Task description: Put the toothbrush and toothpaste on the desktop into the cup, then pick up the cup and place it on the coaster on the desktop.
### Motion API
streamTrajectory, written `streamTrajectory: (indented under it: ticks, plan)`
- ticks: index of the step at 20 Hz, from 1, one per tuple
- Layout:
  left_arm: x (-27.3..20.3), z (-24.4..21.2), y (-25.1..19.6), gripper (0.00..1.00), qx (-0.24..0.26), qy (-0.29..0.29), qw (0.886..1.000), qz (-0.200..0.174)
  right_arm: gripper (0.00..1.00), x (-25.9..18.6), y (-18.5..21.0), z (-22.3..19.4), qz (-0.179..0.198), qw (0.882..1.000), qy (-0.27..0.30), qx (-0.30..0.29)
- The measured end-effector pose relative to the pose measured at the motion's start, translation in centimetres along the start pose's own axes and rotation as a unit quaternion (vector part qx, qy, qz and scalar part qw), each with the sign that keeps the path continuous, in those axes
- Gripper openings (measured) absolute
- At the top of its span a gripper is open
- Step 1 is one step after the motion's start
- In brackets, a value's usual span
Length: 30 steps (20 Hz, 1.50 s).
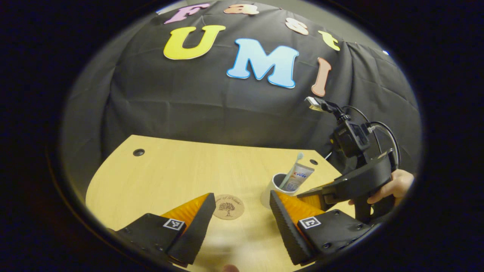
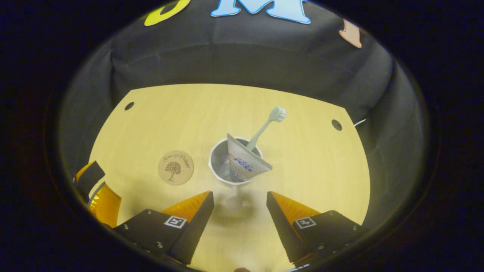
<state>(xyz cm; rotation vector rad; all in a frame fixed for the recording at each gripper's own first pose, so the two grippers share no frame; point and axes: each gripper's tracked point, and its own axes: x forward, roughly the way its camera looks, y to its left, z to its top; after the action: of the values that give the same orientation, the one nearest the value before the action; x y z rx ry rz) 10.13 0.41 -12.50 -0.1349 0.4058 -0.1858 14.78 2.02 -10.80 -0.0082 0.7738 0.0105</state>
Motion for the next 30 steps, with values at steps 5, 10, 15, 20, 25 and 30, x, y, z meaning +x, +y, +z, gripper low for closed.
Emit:
streamTrajectory:
  ticks: [5, 10, 15, 20, 25, 30]
  plan:
    - [0.5, -1.4, 1.0, 0.94, -0.009, 0.035, 0.999, -0.017, 0.88, 2.6, 0.4, -0.2, 0.003, 0.999, 0.050, 0.004]
    - [0.8, -2.5, 1.4, 0.94, -0.020, 0.058, 0.998, -0.027, 0.88, 4.4, 0.4, 0.0, 0.002, 0.997, 0.081, 0.010]
    - [0.6, -2.9, 1.6, 0.94, -0.033, 0.060, 0.997, -0.023, 0.91, 6.1, 0.5, -0.5, 0.006, 0.994, 0.107, 0.007]
    - [0.0, -2.8, 1.6, 0.94, -0.030, 0.059, 0.998, -0.019, 0.78, 6.9, 1.0, -1.1, 0.014, 0.992, 0.125, -0.002]
    - [-0.3, -2.7, 1.6, 0.94, -0.039, 0.055, 0.998, -0.017, 0.66, 7.0, 1.0, -1.2, 0.016, 0.991, 0.131, -0.005]
    - [-0.7, -2.9, 1.9, 0.94, -0.045, 0.053, 0.997, -0.010, 0.38, 6.5, 0.8, -1.3, 0.015, 0.989, 0.142, 0.026]
